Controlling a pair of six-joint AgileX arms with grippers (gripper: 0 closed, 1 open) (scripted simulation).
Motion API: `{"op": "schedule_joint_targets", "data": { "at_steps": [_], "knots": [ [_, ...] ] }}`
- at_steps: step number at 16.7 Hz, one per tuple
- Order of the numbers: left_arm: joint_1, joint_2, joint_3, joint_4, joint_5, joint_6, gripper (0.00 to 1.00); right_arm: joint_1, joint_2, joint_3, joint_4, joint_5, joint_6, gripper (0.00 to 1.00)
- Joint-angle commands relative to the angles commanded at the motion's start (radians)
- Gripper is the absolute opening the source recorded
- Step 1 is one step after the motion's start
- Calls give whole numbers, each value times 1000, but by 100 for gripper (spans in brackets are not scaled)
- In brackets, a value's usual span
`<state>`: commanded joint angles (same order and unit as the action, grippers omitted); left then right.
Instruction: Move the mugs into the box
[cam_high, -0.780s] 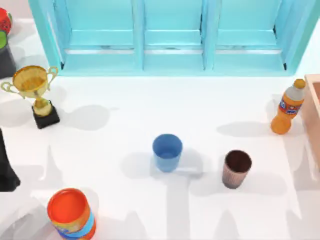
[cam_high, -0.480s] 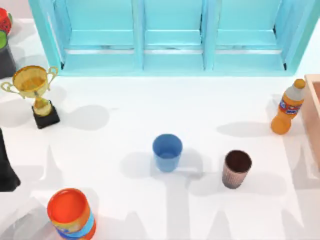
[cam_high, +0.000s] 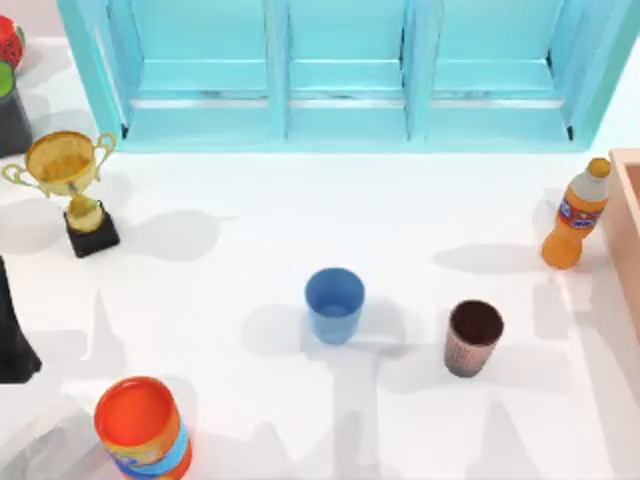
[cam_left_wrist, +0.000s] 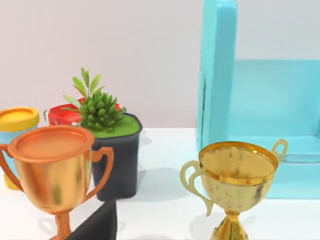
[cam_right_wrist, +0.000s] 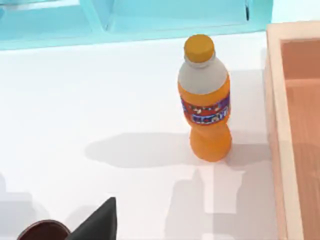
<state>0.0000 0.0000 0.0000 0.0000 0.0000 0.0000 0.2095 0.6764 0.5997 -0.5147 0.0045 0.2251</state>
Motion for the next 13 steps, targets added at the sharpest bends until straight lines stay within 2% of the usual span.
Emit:
{"op": "schedule_joint_targets", "data": {
  "at_steps": [7,13],
  "knots": [
    [0,0,0,0,0,0,100,197,715,533,-485,-1,197,100],
    [0,0,0,0,0,0,100,311,1059,859,-738,-5,310,100]
  ]
}}
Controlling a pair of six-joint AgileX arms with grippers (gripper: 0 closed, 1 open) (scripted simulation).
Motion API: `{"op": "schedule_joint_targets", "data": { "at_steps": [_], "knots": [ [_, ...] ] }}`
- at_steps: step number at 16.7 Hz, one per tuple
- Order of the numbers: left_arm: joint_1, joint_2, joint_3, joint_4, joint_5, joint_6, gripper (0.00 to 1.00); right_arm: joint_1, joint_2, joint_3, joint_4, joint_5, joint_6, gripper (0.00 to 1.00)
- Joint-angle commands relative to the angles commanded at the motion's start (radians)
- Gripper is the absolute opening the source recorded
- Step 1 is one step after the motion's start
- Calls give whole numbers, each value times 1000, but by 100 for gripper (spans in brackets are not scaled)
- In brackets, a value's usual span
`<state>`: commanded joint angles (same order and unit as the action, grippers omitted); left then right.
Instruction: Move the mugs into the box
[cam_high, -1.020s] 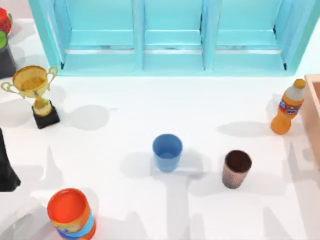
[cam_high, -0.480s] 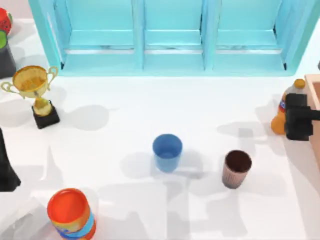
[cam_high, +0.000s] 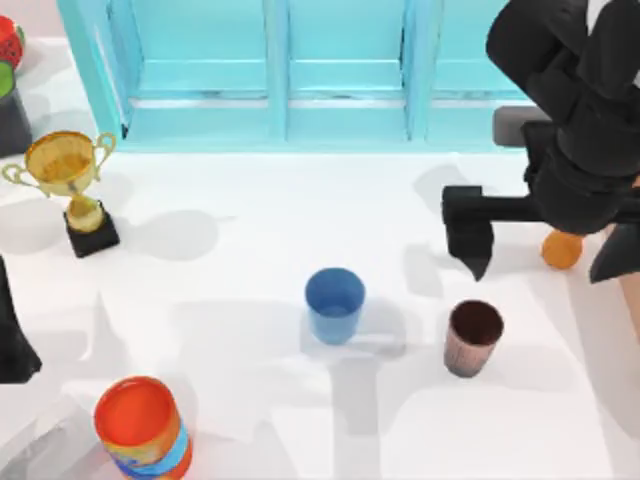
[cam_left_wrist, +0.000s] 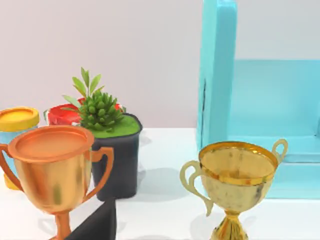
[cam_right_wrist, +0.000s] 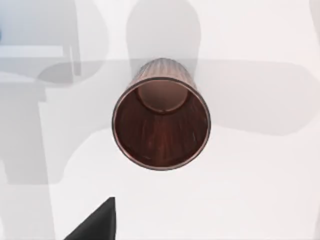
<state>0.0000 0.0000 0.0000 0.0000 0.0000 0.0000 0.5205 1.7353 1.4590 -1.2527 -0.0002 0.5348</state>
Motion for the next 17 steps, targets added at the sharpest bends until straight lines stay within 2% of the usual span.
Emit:
{"op": "schedule_joint_targets", "data": {
  "at_steps": [3,9,17],
  "knots": [
    [0,0,0,0,0,0,100,20,59,57,-41,0,19,100],
    [0,0,0,0,0,0,100,18,62,42,-25,0,17,100],
    [0,0,0,0,0,0,100,23,127,-177,263,0,23,100]
  ]
}}
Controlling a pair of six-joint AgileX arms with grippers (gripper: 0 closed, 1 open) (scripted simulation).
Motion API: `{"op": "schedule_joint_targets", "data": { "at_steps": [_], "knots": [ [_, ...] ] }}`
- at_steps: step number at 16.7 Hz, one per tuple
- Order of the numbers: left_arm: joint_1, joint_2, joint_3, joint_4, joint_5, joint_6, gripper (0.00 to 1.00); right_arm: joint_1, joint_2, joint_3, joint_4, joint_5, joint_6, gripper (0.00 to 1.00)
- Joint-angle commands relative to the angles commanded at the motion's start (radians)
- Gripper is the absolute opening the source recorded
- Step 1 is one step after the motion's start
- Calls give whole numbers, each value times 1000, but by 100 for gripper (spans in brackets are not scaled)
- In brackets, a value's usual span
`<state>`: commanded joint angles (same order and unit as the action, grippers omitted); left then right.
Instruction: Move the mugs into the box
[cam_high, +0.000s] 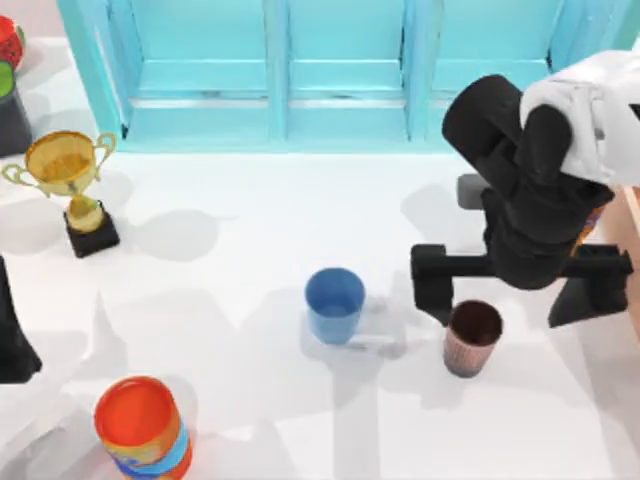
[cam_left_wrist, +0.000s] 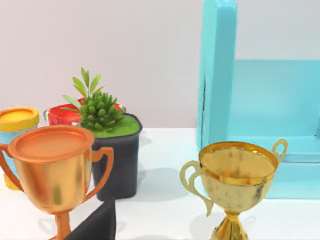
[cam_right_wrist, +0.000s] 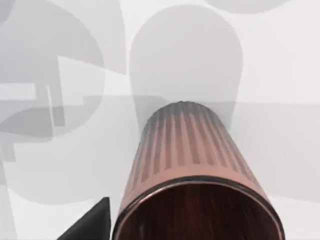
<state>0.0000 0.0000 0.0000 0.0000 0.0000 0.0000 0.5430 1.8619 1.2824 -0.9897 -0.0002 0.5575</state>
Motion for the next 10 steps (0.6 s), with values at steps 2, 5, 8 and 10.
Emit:
{"op": "schedule_joint_targets", "data": {
  "at_steps": [2,5,8,10],
  "knots": [
    [0,0,0,0,0,0,100,1,15,-48,60,0,2,100],
    [0,0,0,0,0,0,100,1,18,-64,79,0,2,100],
    [0,0,0,0,0,0,100,1,18,-64,79,0,2,92],
    [0,0,0,0,0,0,100,1,18,-64,79,0,2,77]
  ]
}}
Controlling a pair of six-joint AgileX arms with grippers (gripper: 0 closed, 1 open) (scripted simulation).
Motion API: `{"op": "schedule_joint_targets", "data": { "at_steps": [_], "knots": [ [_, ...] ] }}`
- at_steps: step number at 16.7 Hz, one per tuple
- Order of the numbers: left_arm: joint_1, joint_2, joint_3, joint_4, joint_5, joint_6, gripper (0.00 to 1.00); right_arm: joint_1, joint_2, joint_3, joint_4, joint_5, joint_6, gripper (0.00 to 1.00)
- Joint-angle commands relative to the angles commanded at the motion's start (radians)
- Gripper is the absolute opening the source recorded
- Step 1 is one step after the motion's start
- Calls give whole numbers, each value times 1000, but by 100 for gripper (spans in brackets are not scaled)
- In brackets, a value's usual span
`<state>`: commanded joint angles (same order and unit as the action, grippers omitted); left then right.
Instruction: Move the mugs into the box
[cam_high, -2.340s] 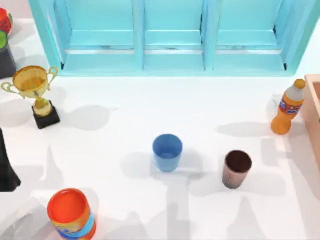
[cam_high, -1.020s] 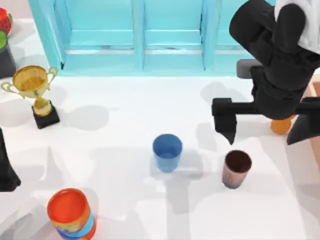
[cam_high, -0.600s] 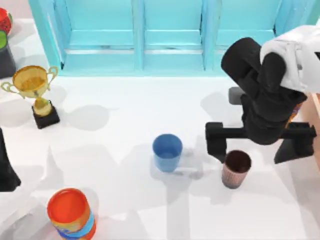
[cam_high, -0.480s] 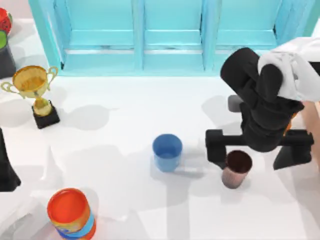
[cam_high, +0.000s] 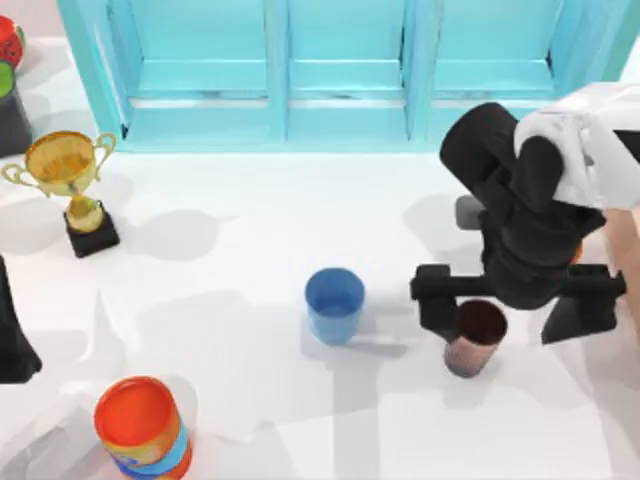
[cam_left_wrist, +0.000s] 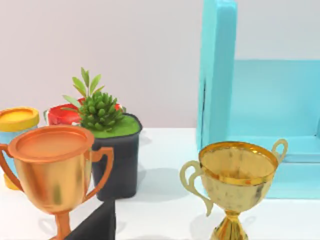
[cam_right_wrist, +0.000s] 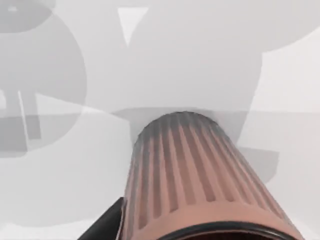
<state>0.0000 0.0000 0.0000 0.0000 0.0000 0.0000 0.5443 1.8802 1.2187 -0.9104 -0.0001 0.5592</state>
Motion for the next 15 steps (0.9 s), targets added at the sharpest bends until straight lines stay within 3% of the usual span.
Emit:
{"op": "schedule_joint_targets", "data": {
  "at_steps": [10,15],
  "knots": [
    [0,0,0,0,0,0,100,0,0,0,0,0,0,2],
    [0,0,0,0,0,0,100,0,0,0,0,0,0,0]
  ]
}}
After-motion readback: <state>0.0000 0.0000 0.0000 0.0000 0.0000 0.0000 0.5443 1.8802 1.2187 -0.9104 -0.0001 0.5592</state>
